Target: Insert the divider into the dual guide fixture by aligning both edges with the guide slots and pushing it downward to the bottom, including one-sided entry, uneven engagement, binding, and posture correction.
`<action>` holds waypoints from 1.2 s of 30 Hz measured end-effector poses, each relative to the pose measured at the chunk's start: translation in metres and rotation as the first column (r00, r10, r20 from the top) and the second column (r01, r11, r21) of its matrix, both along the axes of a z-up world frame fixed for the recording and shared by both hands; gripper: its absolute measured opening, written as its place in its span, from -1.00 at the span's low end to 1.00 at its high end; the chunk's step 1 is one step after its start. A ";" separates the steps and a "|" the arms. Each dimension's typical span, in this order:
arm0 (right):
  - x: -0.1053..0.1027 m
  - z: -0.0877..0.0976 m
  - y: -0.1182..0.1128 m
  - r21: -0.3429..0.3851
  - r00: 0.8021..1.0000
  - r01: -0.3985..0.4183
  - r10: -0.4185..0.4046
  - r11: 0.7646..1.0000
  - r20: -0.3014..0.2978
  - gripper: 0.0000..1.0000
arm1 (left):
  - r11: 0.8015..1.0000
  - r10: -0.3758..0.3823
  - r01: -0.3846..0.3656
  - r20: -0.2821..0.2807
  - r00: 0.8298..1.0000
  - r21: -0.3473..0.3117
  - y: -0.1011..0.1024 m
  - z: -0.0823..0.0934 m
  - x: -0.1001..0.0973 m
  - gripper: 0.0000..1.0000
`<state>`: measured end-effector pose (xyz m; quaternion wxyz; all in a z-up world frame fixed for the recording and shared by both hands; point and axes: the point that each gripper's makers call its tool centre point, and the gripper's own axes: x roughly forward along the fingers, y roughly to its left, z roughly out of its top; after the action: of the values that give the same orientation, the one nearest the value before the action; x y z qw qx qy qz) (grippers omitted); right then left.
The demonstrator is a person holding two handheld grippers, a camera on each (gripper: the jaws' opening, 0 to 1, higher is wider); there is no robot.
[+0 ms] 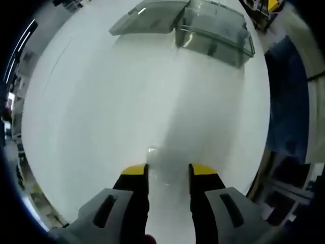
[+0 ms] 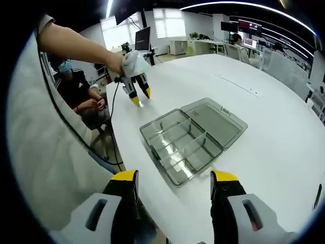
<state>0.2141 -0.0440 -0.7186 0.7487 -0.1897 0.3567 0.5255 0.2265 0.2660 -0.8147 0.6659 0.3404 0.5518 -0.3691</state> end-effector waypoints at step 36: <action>0.005 -0.002 0.010 0.075 0.999 -0.016 0.020 0.997 -0.049 0.09 | 0.998 0.028 -0.020 0.135 0.990 -0.061 -0.045 0.046 0.006 -0.47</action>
<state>0.2188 -0.0343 -0.7209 0.7415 -0.1518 0.3535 0.5497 0.2321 0.2210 -0.7687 0.7162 0.3379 0.4980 -0.3533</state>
